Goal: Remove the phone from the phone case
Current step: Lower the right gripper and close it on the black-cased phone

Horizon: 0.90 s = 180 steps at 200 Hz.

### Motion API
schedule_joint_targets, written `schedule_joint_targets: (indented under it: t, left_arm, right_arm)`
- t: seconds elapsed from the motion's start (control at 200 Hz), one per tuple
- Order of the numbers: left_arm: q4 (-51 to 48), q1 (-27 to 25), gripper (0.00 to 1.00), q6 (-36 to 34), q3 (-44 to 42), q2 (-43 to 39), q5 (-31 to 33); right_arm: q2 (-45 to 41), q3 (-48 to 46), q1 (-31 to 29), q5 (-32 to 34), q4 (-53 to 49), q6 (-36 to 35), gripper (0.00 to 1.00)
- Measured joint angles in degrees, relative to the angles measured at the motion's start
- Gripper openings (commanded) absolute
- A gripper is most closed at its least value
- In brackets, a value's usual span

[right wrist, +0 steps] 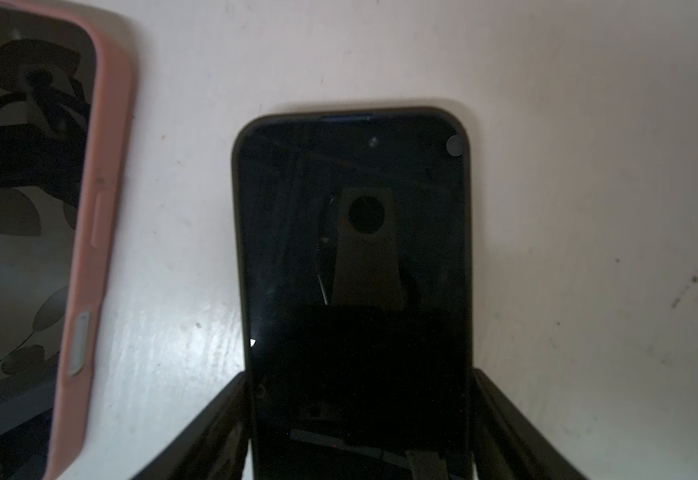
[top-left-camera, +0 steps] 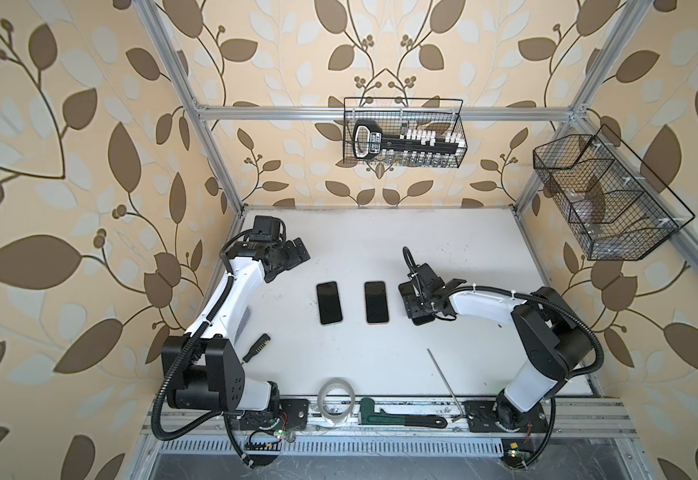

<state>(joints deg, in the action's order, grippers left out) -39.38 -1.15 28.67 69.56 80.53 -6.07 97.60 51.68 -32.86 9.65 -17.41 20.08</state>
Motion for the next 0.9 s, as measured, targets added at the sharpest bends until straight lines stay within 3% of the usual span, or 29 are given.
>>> schedule_joint_targets:
  t: [0.9]
  left_arm:
    - [3.5,0.0,0.99,4.6,-4.8,-0.5,-7.0]
  right_arm:
    - [-2.3,-1.3,1.5,-1.9,-2.1,-0.5,0.74]
